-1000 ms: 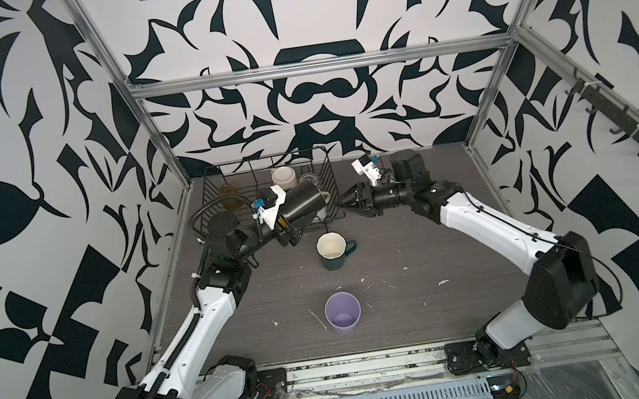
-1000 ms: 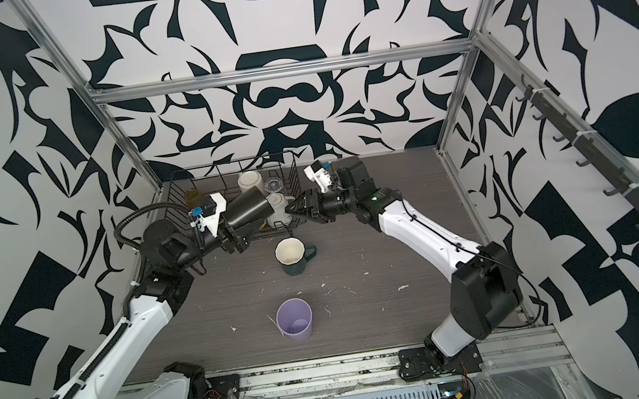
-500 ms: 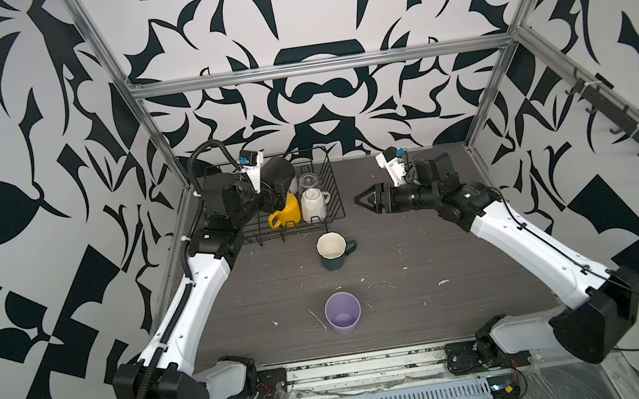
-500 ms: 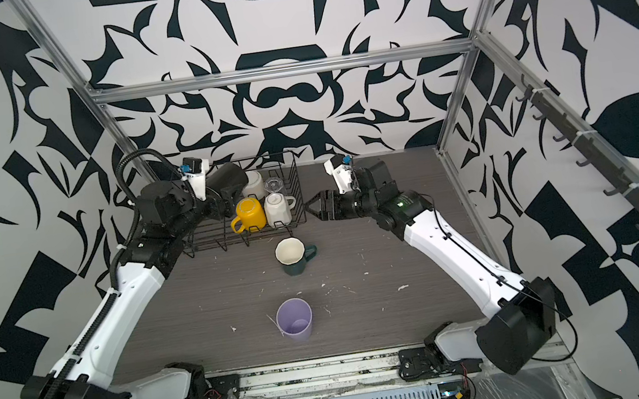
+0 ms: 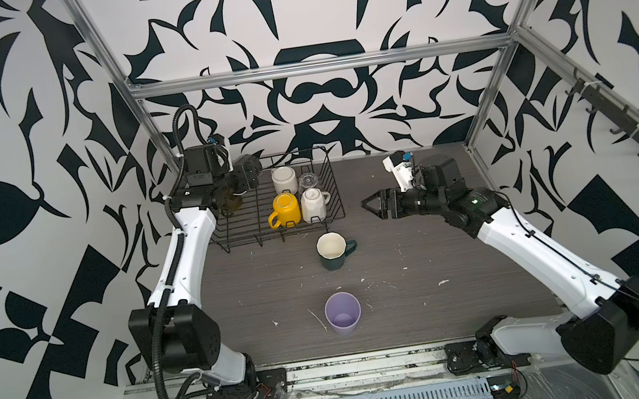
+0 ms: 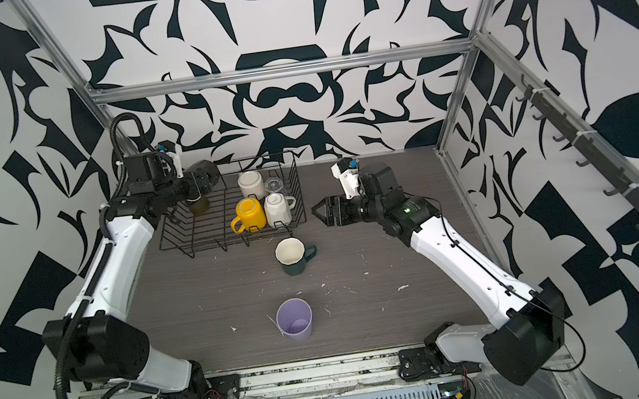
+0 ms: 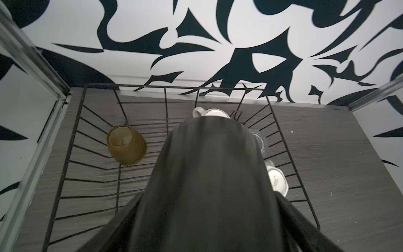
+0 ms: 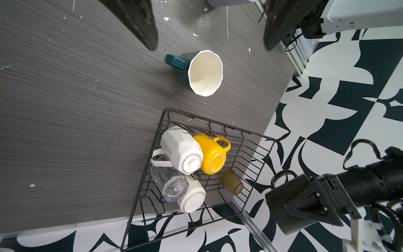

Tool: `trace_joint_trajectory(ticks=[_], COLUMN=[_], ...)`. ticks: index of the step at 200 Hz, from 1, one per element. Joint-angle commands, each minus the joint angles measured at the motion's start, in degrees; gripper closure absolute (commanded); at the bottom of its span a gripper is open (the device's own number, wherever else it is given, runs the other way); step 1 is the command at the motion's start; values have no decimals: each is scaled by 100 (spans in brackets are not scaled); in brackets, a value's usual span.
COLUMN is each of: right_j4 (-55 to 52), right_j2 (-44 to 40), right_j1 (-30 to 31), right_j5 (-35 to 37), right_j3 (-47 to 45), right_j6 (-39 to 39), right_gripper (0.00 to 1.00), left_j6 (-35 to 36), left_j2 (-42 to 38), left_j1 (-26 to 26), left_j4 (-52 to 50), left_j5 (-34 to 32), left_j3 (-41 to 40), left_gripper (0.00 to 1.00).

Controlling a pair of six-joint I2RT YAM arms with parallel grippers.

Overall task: Load cups into a dish rack
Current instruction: Place the cup upside down at the dish rack.

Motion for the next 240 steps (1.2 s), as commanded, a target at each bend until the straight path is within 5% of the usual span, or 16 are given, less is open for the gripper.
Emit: trace_joint_trajectory(ticks=[1,136,240], right_j4=[57,-44,60], right_j2=[-180,-319,-187], right_j1=[-37,-139,-214], right_j5=[96,90,-85], right_j3=[-25,-372,-530], right_j6=[-130,-51,-34], right_gripper=[21,21,21], left_j6=[-64,-270,83], left_j2=[305,3286,3098], left_j1=[158,447,699], left_j4=[-369,-2733,-3602], left_j5=[-6,-141,-505], left_j3=[567,3943,3461], left_gripper=[100,100,100])
